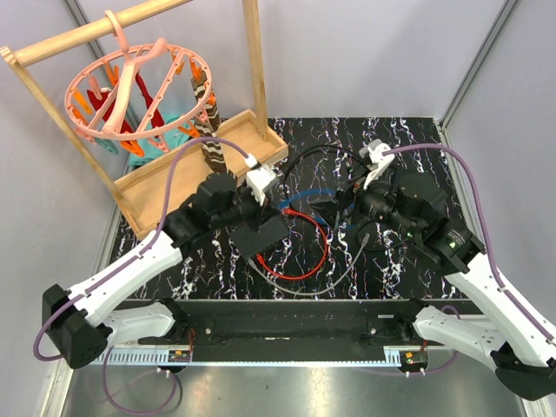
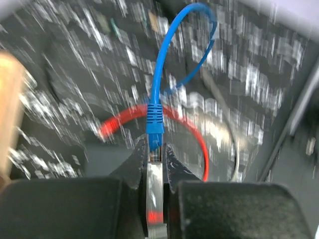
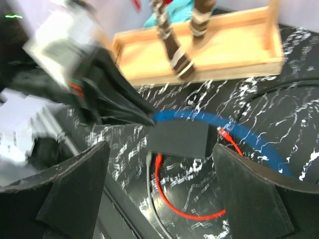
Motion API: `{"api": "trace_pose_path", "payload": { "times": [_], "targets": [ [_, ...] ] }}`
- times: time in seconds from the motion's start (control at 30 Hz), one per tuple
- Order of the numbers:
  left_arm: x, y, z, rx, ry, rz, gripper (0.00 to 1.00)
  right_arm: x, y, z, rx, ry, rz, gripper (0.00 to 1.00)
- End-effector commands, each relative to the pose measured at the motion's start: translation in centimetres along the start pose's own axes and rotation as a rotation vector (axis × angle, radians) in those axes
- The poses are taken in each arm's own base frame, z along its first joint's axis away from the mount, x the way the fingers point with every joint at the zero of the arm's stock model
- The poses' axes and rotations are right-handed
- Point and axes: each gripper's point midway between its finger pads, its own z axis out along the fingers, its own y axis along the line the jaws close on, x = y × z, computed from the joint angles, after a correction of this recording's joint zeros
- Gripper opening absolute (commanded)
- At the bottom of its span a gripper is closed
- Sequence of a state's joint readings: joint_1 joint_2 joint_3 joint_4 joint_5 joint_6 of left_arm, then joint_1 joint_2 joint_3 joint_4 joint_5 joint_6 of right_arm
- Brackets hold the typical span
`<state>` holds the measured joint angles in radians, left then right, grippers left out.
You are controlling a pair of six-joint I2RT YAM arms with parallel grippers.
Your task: Insert the plug into the switch port
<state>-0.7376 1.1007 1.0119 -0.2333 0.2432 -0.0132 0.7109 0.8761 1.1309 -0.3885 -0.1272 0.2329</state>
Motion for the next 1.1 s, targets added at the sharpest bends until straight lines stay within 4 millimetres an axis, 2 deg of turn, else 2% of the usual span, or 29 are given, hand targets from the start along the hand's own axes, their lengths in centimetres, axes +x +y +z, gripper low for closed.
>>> {"api": "trace_pose_path", "payload": {
  "times": [0.0, 0.07, 0.13, 0.17, 0.3, 0.4, 0.53, 0.73, 0.87, 1.07],
  "targets": [
    [3.5, -1.7, -1.1, 0.124, 0.075, 0.114, 0.00, 0.2, 2.6, -0.8, -0.171, 0.064, -0.158, 0.92],
    [4.7, -2.3, -1.5, 0.163, 0.099, 0.138, 0.00, 1.8, 2.8, -0.3, -0.216, 0.120, -0.200, 0.92],
    [5.1, -2.9, -1.9, 0.198, 0.101, 0.153, 0.00, 3.9, 2.5, 0.6, -0.251, 0.191, -0.244, 0.91],
    [5.6, -3.5, -2.0, 0.235, 0.105, 0.176, 0.00, 4.7, 3.1, 0.6, -0.302, 0.221, -0.247, 0.90],
    [5.9, -4.8, -2.6, 0.300, 0.094, 0.237, 0.00, 7.7, 3.4, 2.2, -0.395, 0.325, -0.260, 0.82],
    [5.7, -5.5, -2.9, 0.330, 0.083, 0.268, 0.00, 9.0, 3.2, 2.9, -0.422, 0.367, -0.271, 0.77],
    [5.7, -6.8, -3.1, 0.398, 0.095, 0.267, 0.00, 9.7, 3.4, 3.7, -0.456, 0.387, -0.300, 0.70],
    [5.1, -7.2, -2.7, 0.430, 0.111, 0.245, 0.00, 11.0, 3.6, 4.4, -0.484, 0.438, -0.319, 0.58],
    [4.8, -7.3, -2.6, 0.437, 0.111, 0.249, 0.00, 12.5, 3.6, 4.4, -0.499, 0.485, -0.320, 0.57],
    [4.3, -7.4, -2.3, 0.447, 0.121, 0.240, 0.00, 13.6, 3.7, 4.4, -0.522, 0.515, -0.325, 0.53]
  ]
}}
